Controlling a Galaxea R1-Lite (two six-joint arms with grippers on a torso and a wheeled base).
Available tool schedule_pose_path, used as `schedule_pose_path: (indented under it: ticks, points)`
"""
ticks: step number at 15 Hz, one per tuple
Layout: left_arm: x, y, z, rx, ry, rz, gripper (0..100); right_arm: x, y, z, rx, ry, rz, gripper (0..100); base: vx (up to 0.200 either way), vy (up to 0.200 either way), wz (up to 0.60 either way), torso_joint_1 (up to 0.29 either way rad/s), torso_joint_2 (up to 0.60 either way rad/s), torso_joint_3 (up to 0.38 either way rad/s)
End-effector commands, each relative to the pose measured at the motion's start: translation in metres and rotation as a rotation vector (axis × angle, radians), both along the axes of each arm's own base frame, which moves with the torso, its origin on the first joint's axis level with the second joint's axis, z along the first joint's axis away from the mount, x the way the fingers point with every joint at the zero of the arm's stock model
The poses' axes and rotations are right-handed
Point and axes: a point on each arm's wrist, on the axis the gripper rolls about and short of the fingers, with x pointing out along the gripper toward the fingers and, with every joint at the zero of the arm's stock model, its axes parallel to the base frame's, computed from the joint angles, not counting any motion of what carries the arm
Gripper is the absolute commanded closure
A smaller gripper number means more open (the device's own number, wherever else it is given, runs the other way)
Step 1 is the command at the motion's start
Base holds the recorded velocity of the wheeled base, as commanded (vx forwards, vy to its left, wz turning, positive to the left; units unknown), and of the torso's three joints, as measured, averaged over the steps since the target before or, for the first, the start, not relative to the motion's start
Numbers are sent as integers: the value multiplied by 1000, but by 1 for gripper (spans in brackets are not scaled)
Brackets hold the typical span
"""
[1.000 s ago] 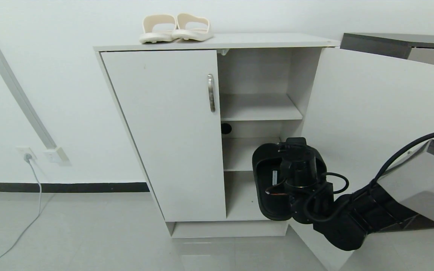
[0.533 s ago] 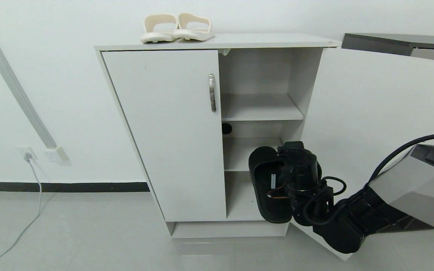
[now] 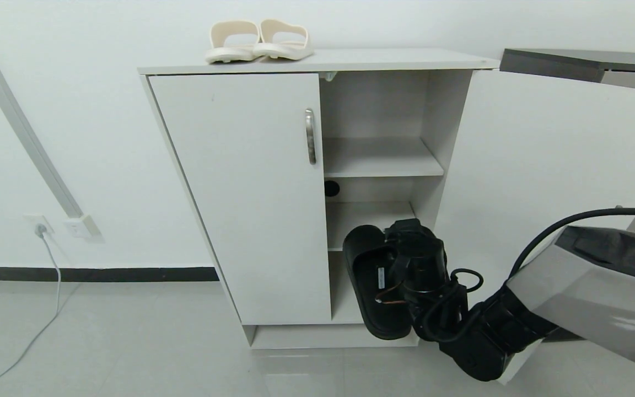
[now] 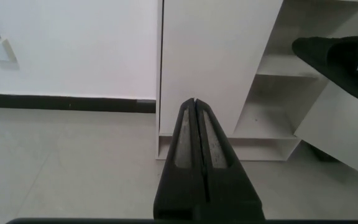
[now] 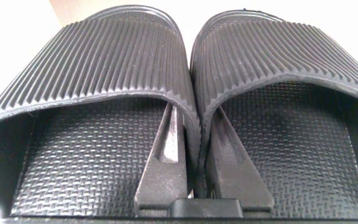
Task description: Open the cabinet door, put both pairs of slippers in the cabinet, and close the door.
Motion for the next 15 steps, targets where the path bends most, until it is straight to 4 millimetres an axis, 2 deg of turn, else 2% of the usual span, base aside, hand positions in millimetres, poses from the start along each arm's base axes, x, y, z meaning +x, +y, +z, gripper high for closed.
schedule_pose_path:
  ticks: [1,6,13,15]
  points:
    - [0,0,0,0,2,0,100,3,3,-14,-20,23,0,100,0,0,0,0,0,0]
    - [0,0,0,1,2,0,100,12,11,-25,-18,23,-4,100,0,0,0,0,1,-87]
    - [0,0,0,-2,2,4,100,17,14,-12,7,-96,-38,100,0,0,0,2,4,-193]
    - [0,0,0,-2,2,4,100,21,14,-24,-6,-143,-66,100,0,0,0,1,-1,-57]
